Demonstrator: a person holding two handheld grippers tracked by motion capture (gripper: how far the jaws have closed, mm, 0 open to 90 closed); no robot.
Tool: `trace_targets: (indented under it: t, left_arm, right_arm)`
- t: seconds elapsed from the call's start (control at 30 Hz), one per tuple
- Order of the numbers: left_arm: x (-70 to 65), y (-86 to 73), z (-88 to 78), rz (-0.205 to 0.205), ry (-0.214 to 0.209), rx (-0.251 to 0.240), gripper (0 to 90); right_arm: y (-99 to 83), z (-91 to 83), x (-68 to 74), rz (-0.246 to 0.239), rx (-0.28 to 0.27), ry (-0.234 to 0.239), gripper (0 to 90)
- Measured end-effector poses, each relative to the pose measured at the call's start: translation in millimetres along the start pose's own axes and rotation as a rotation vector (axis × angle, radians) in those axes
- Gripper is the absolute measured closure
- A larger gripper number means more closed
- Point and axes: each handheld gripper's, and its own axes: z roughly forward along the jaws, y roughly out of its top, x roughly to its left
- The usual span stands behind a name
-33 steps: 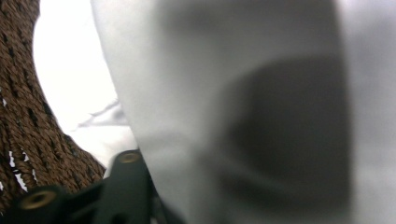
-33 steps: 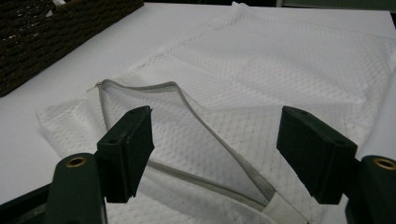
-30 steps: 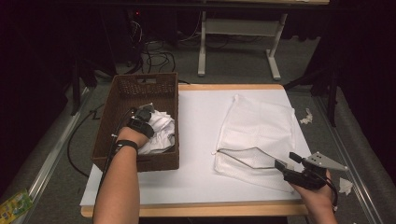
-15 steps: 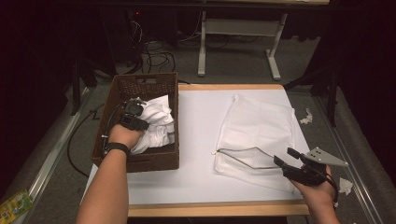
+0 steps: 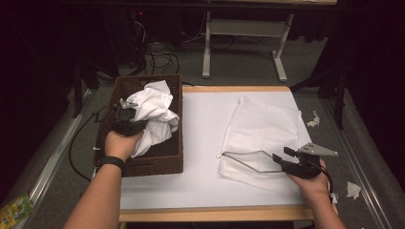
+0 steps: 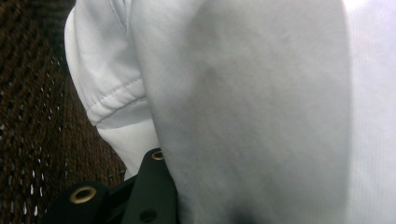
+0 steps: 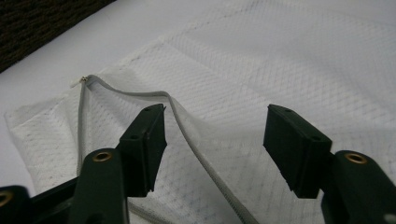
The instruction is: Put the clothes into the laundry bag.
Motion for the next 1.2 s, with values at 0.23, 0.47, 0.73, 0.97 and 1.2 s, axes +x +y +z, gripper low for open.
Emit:
trace_targets:
  t: [0.23,0.47,0.73,0.97,1.2]
  left_arm:
    - [2.3,-2.6,-10.8,-0.029,0.009,-0.098,69.0]
    - [-2.1,-3.9,-19.7,-0.053,0.021,-0.169,68.8]
    - [-8.8,-5.5,-28.4,-0.068,0.061,-0.274,68.4]
    - [-15.2,-1.0,-41.0,-0.08,0.069,-0.37,68.4]
    - [-30.1,6.6,-48.0,-0.071,0.047,-0.43,68.4]
  right_arm:
    - [-0.1,17.4,5.3,-0.05,0.048,0.022,61.2]
    - [-2.2,27.0,3.6,-0.05,0.11,0.006,89.2]
    - [1.7,14.6,4.0,-0.032,0.042,0.032,90.0]
    - [5.5,10.6,2.9,-0.026,0.007,0.038,90.0]
    - [5.3,10.0,3.1,-0.017,0.008,0.045,90.0]
